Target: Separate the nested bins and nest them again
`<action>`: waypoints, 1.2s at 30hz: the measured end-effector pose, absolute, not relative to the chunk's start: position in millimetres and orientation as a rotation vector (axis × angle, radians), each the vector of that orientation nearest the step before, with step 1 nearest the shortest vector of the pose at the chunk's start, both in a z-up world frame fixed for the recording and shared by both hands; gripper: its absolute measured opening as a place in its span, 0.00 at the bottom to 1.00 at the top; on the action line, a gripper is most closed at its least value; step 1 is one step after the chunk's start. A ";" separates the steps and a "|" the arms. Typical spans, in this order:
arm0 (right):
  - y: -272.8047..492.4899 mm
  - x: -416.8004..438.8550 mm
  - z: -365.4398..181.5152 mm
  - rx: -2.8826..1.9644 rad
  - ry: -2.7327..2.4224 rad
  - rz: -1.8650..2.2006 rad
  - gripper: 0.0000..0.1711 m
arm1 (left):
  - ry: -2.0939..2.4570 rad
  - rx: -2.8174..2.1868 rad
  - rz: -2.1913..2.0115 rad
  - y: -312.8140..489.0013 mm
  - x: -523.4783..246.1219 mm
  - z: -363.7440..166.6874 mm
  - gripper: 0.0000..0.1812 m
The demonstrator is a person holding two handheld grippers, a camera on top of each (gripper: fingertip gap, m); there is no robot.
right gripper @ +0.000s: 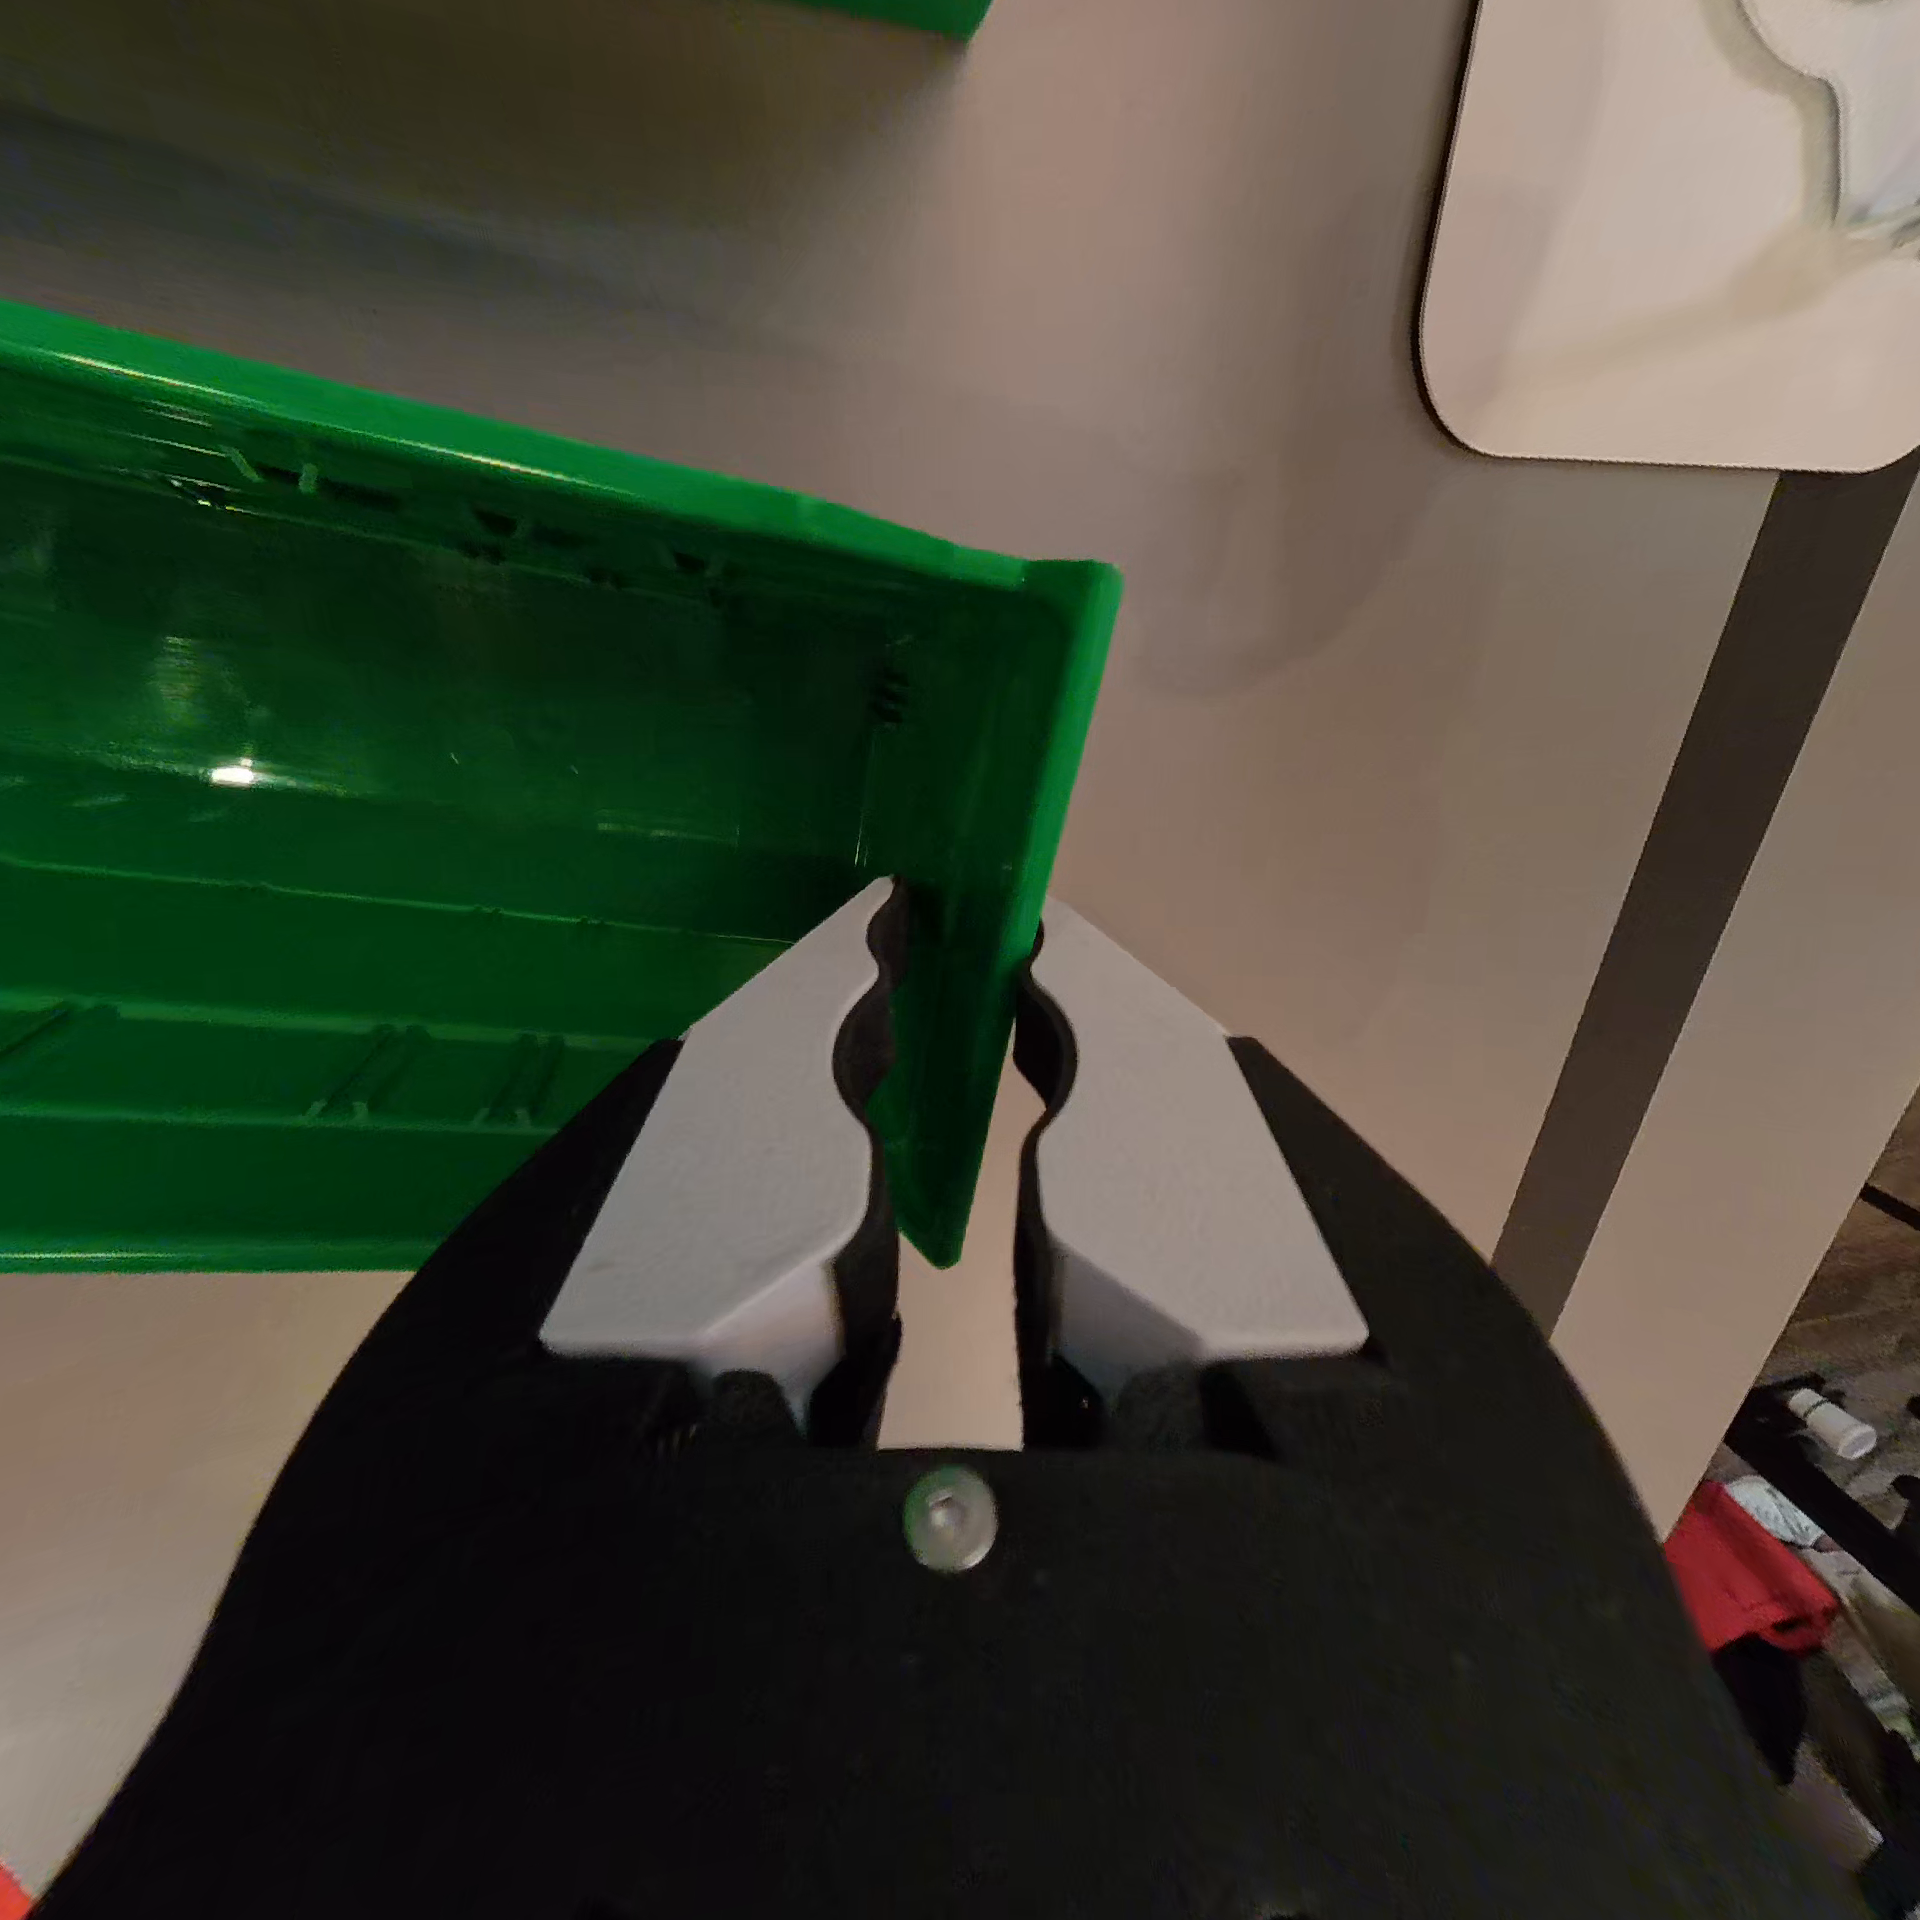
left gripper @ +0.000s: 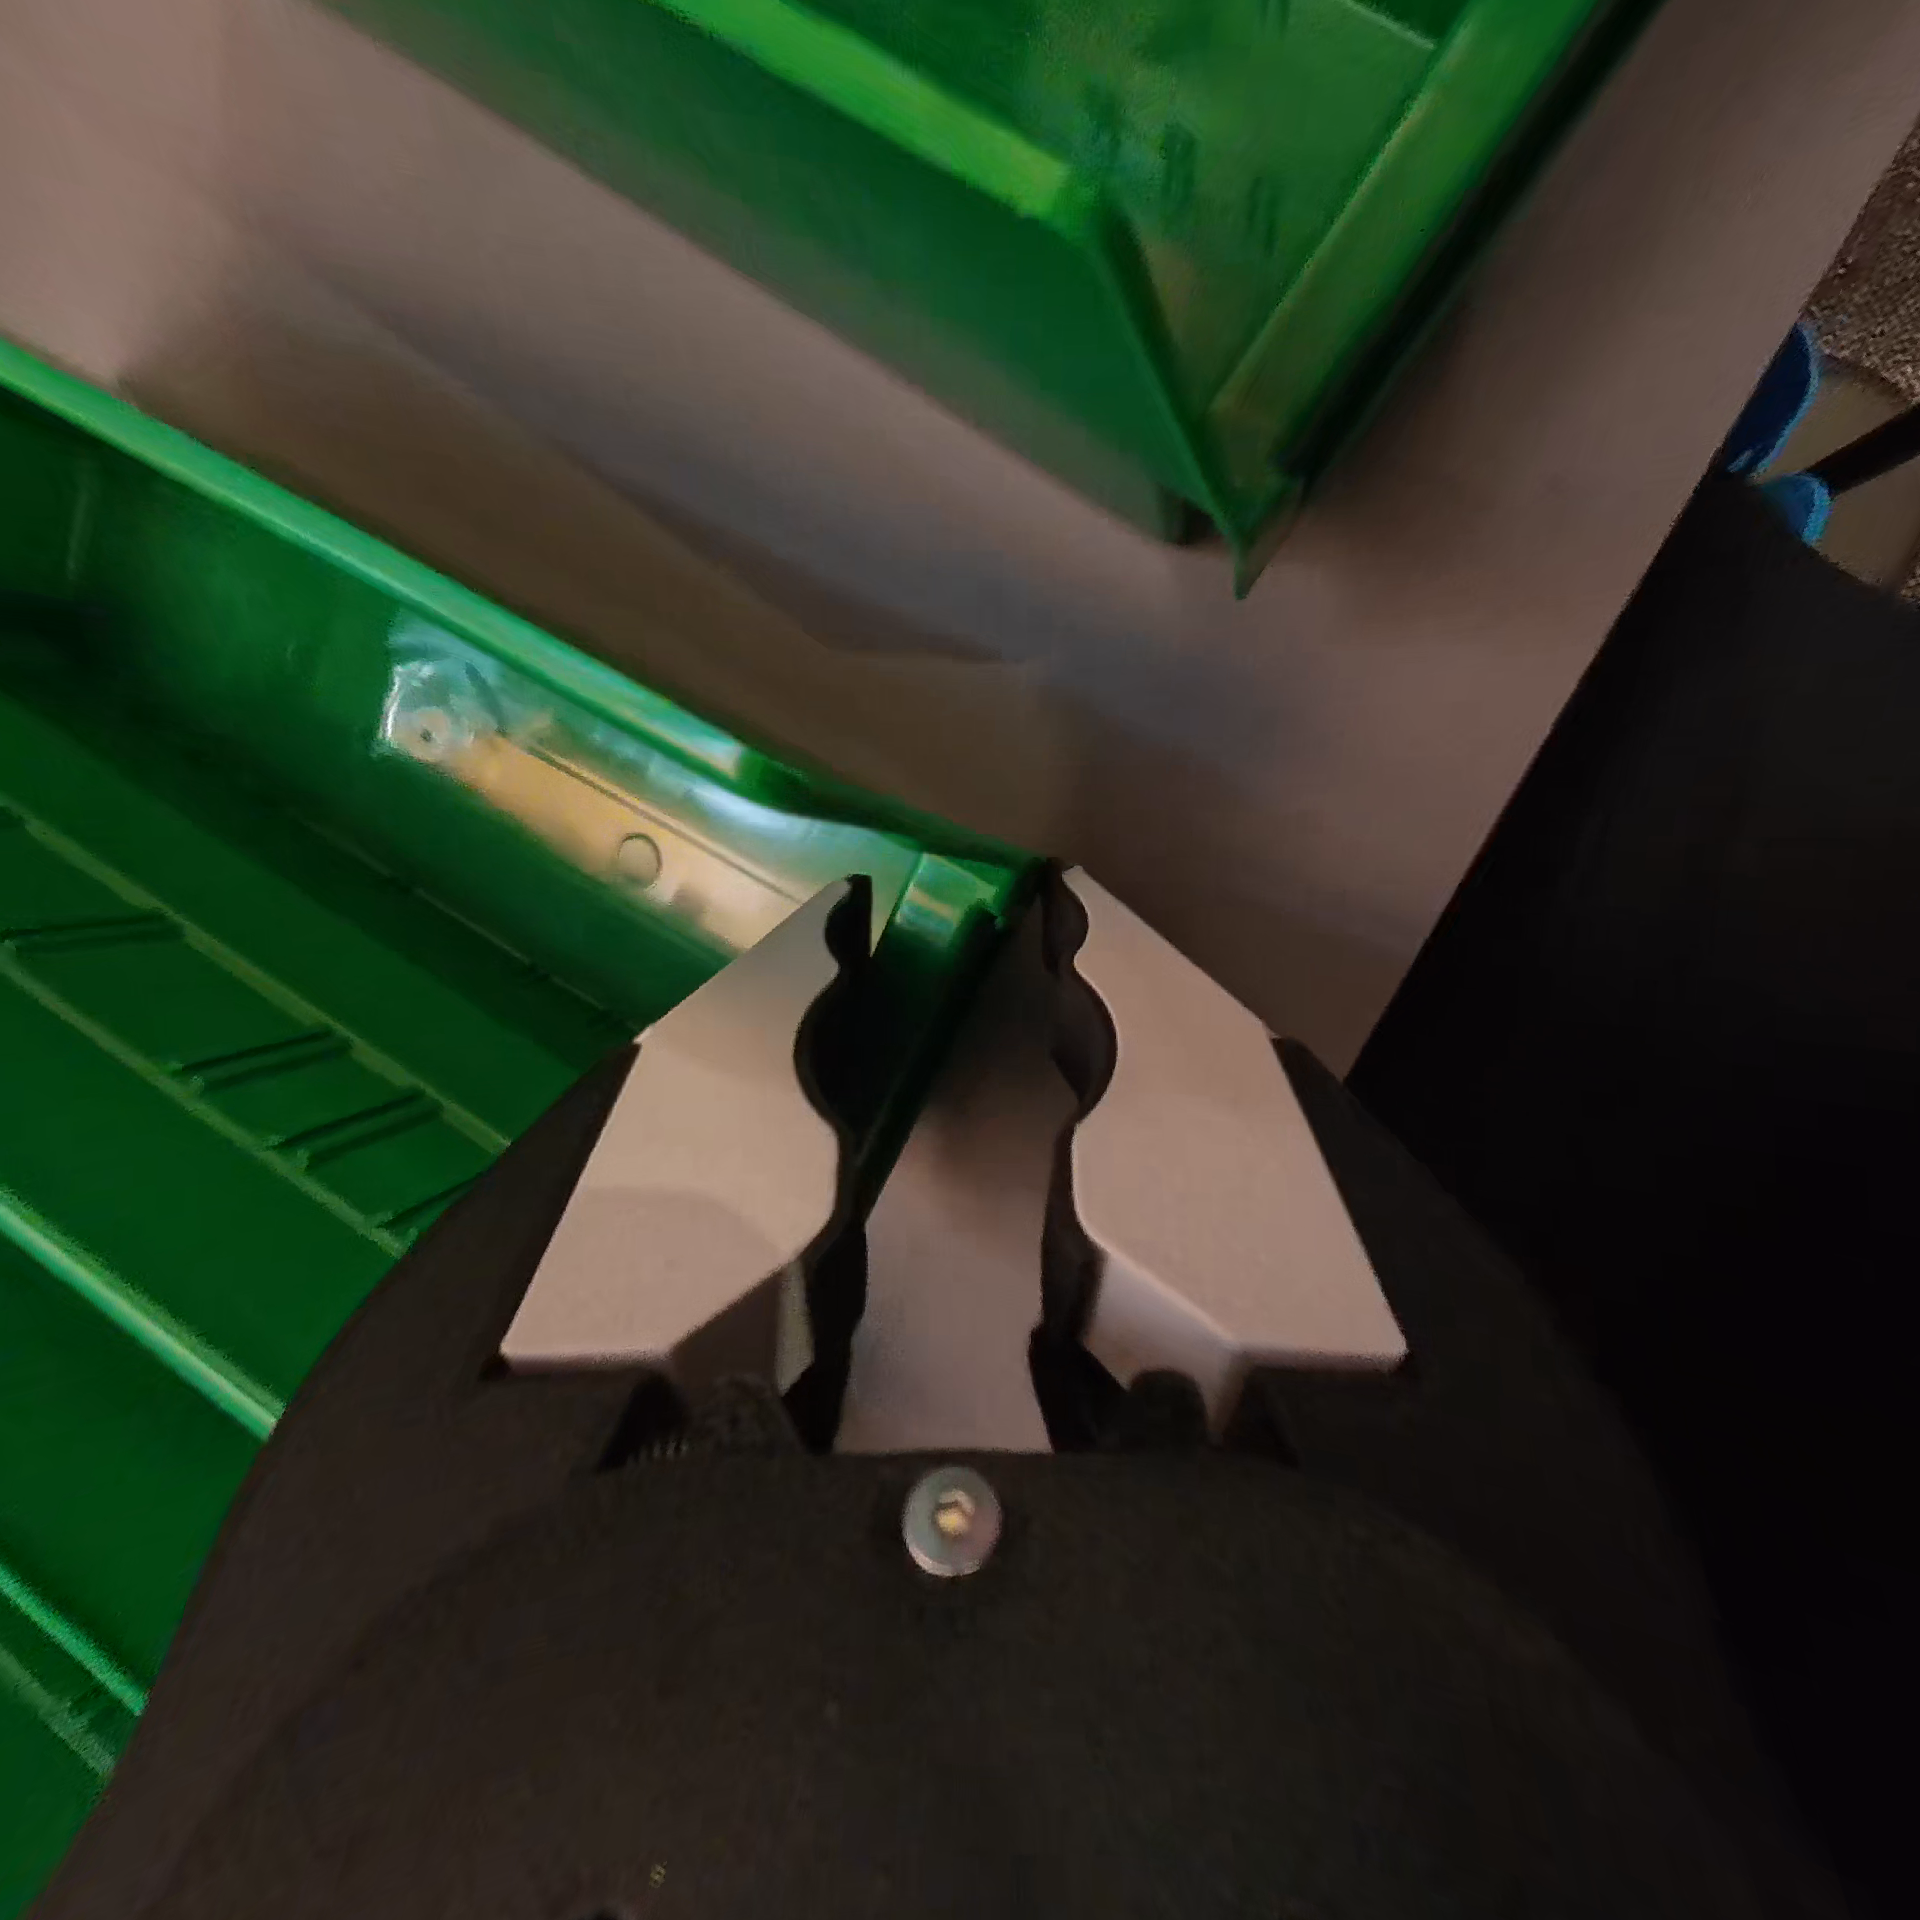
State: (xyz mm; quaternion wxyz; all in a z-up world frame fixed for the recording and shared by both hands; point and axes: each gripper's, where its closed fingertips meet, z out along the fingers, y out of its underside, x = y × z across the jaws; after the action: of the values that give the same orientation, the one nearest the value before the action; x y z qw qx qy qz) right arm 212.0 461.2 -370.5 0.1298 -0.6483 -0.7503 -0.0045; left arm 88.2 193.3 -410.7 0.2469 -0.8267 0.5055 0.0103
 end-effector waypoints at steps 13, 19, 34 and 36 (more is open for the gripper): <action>477.2 189.9 -369.9 -1.632 -2.370 -0.111 0.15 | 1.290 -2.234 -0.087 191.2 114.0 -400.2 0.35; 470.5 173.9 -336.7 -1.608 -2.156 0.003 0.35 | 1.230 -1.922 -0.350 170.1 105.7 -304.0 0.38; 453.5 208.3 -322.8 -1.695 -1.945 0.036 0.34 | 1.108 -2.322 -0.079 186.3 -65.3 -391.2 0.40; 449.5 207.8 -323.2 -1.697 -1.925 0.076 0.33 | 1.133 -2.344 -0.074 183.9 -60.1 -404.3 0.34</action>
State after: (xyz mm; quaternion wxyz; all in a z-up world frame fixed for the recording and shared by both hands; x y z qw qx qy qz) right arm 207.8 449.5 -323.2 0.2833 -0.6340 -0.7190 0.0285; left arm -60.1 183.9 -404.3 0.2654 -0.8677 0.4195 -0.0273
